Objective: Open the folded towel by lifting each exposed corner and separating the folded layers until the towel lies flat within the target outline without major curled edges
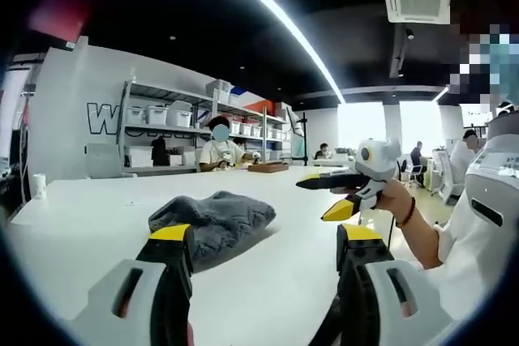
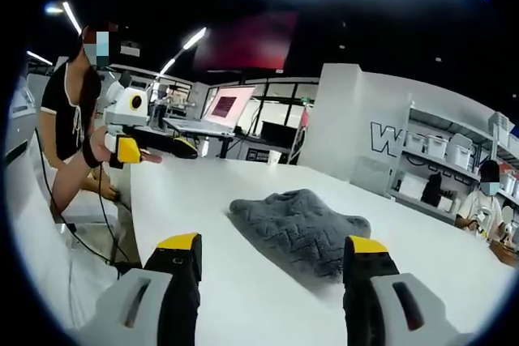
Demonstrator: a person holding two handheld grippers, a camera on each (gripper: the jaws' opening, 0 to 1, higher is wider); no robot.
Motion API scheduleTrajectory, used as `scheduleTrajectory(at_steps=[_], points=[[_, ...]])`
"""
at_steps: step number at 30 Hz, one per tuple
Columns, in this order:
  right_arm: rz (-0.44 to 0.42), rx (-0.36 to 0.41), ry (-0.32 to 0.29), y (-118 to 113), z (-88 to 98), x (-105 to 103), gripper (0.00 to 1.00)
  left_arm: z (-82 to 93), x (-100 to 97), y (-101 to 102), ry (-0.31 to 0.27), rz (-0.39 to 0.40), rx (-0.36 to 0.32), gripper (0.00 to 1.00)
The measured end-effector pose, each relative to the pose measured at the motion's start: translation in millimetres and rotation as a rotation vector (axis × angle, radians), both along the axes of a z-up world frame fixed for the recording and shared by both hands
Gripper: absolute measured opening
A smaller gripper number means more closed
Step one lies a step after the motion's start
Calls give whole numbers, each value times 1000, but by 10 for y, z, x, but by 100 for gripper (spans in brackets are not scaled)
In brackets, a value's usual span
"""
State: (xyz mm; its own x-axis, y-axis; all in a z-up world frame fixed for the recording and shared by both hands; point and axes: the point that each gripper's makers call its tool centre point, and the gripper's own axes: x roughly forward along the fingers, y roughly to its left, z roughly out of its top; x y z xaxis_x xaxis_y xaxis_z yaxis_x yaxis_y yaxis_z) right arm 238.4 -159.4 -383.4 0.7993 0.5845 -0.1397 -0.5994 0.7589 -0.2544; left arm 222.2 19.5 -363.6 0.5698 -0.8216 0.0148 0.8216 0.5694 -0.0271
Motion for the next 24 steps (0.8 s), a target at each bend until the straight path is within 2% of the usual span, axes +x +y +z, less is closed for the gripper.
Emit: scheduleTrajectory(at_steps=[24], points=[[-7, 6, 0, -6, 21, 30, 68, -23, 66, 42, 16, 12, -11, 71]])
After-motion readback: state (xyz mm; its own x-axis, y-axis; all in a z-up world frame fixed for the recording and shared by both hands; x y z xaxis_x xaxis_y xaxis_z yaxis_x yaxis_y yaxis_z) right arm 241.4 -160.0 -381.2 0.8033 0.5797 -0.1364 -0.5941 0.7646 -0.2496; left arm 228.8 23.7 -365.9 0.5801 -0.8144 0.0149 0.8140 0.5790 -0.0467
